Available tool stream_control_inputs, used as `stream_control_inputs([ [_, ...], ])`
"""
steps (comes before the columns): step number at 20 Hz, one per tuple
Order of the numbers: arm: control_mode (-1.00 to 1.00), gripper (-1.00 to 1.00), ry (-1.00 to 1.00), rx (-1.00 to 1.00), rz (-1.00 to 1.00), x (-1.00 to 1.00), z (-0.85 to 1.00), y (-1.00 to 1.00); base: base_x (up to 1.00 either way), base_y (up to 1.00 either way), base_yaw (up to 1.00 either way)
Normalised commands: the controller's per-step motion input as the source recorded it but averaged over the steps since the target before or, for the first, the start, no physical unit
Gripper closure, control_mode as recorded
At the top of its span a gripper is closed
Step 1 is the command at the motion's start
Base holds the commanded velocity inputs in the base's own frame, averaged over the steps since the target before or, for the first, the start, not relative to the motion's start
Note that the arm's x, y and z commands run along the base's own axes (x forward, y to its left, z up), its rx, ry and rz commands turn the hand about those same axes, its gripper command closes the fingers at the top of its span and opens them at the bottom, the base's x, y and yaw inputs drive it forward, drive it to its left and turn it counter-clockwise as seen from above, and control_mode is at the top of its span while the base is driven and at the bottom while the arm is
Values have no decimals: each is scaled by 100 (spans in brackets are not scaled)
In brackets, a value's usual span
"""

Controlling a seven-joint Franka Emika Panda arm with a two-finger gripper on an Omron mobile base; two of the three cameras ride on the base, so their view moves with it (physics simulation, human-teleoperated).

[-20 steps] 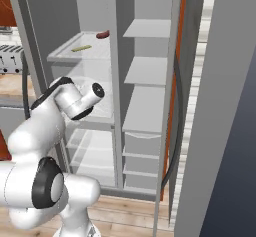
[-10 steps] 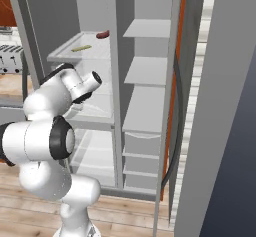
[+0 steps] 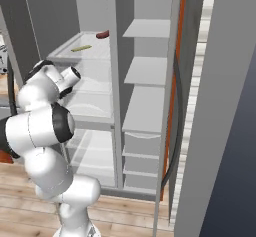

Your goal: Retrieve the butter from the fridge and place it on a plate on the dining table. Then retrieve the butter knife by the fridge and place it near the plate.

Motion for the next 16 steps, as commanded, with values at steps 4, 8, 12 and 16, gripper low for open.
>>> stream_control_inputs([
  [4,-100,-100,1,0,3,-34,0,99,0,0,0],
  [8,-100,-100,0,0,0,-38,2,86,0,0,0],
  [12,-100,-100,-1,0,0,-22,16,32,0,0,0],
  [16,-100,-100,-6,-15,0,-23,19,-3,0,0,0],
])
